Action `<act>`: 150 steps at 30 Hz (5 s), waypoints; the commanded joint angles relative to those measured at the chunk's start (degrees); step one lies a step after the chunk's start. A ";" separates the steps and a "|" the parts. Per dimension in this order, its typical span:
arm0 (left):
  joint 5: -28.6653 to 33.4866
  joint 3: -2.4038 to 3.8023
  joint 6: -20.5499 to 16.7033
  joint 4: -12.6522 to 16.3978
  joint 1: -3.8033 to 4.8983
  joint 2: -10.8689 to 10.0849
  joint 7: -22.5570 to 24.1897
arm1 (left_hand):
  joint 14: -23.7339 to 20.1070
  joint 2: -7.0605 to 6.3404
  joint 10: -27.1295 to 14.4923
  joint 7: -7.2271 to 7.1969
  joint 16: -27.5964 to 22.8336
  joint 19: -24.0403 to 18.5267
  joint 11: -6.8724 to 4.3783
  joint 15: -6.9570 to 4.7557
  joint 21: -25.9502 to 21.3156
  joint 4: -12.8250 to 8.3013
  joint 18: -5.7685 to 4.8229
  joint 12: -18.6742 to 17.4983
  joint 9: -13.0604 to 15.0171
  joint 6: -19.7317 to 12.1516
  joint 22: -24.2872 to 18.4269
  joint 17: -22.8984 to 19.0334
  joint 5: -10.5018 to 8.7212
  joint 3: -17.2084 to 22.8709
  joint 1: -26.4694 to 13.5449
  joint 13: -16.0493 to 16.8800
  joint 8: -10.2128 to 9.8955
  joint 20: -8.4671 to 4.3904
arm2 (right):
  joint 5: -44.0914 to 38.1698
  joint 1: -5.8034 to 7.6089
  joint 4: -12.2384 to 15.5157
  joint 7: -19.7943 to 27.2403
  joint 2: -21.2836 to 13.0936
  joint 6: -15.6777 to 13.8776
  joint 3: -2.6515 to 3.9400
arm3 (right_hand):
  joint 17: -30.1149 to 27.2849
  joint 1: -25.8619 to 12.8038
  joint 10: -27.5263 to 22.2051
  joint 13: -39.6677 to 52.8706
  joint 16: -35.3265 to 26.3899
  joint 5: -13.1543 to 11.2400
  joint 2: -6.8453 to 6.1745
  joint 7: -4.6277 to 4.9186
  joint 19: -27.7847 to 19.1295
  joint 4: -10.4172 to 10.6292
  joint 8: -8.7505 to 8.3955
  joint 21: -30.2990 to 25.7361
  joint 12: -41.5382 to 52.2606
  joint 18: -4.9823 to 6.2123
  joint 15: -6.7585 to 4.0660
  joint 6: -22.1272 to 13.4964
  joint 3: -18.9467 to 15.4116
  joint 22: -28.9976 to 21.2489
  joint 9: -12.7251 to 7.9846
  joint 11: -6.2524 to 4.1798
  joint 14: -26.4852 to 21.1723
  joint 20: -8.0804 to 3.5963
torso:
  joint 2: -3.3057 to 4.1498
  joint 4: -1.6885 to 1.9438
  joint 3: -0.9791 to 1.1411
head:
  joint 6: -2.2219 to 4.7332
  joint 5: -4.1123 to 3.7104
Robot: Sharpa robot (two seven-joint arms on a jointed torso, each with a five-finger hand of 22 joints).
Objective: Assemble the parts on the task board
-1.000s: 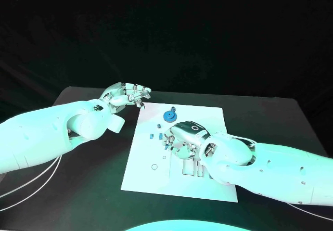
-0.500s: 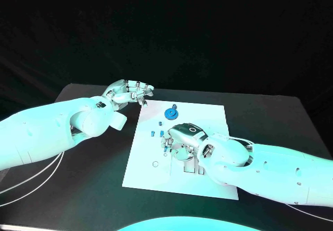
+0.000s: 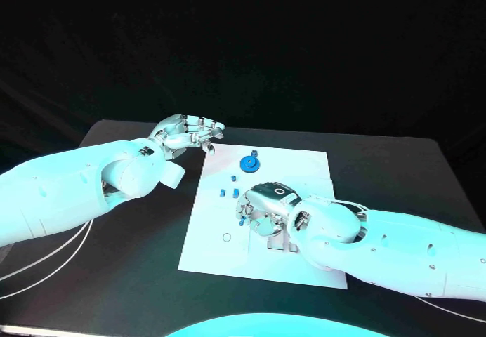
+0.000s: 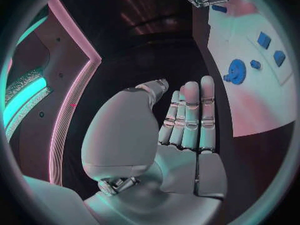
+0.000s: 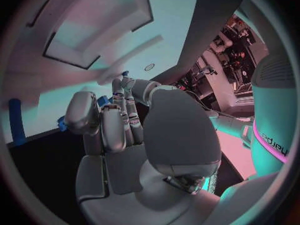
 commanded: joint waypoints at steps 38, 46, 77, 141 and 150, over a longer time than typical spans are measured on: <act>-0.08 0.03 1.42 0.02 0.02 0.10 -0.48 | -0.44 0.07 -0.66 0.12 -0.47 0.07 0.26 0.02 -0.56 -0.12 0.80 0.20 -0.11 -0.32 -0.16 -0.12 0.29 -0.19 0.65 -0.16 0.33 0.44 | 0.83 -0.45 -0.42 0.68 0.58 4.89 -0.48 | -0.70 -2.84 -0.14 0.17 -0.25 -0.07 -0.36 0.35 -1.02 -0.30 -0.07 -1.75 -1.13 -0.65 0.02 -1.02 -2.36 1.04 0.57 -0.15 2.48 0.30 | -0.05 0.01 -0.03 | 0.17 -0.12; -0.08 0.03 1.41 0.04 0.02 0.05 -0.59 | -0.44 0.07 -0.66 0.12 -0.47 0.07 0.26 0.02 -0.56 -0.12 0.80 0.20 -0.11 -0.32 -0.16 -0.12 0.29 -0.19 0.65 -0.16 0.33 0.44 | 1.03 -0.45 -0.51 0.09 0.40 3.21 -0.58 | -1.11 -5.00 -3.24 -0.12 -0.09 -0.03 -2.44 1.42 -2.09 0.29 -2.91 -4.33 -2.71 -0.31 0.98 -5.09 -4.10 0.01 -0.37 0.99 2.27 1.03 | -0.04 0.02 -0.04 | 0.27 -0.11; 0.44 -0.05 1.80 -0.01 0.02 -0.41 -1.04 | -0.59 0.05 -1.11 0.20 -0.57 0.04 0.38 0.12 -0.74 0.01 0.79 0.14 -0.15 -0.48 -0.27 -0.17 0.27 -0.34 0.55 -0.24 0.40 0.50 | 5.55 5.56 7.98 -1.28 -14.29 0.04 1.13 | -3.14 -4.71 -9.70 -0.15 -0.62 -0.03 -4.25 1.69 -2.85 0.11 -5.36 -6.83 -0.93 0.08 1.74 -7.72 -6.73 -0.80 -0.98 1.83 1.36 1.91 | -0.16 -0.12 -0.14 | 1.28 -1.15; 0.95 -0.15 2.64 0.01 0.01 -0.40 -1.69 | -0.83 0.04 -1.39 0.28 -0.71 -0.03 0.47 0.23 -1.05 0.16 0.78 0.31 -0.22 -0.81 -0.47 -0.24 0.24 -0.59 0.47 -0.28 0.50 0.61 | 4.74 5.11 1.48 -1.99 -12.46 7.20 0.72 | -4.96 9.34 -6.91 0.08 2.61 -0.79 2.06 -0.47 0.47 12.52 -6.64 -4.67 12.17 -0.66 -0.27 1.49 -13.55 2.88 -0.49 -0.63 1.31 0.26 | 0.00 0.01 0.00 | 1.45 -1.69; 0.95 -0.15 2.60 -0.01 0.01 -0.43 -1.70 | -0.83 0.04 -1.39 0.28 -0.71 -0.03 0.47 0.23 -1.05 0.16 0.78 0.31 -0.22 -0.81 -0.47 -0.24 0.24 -0.59 0.47 -0.28 0.50 0.61 | 4.51 4.96 1.61 -2.62 -12.54 4.34 0.71 | -4.76 6.92 -5.41 0.38 2.73 -0.81 1.93 -0.86 0.82 10.77 -5.19 -3.99 12.09 -0.82 -0.66 1.73 -10.57 3.48 1.02 -1.06 1.44 -0.18 | -0.02 0.02 0.03 | 1.44 -1.66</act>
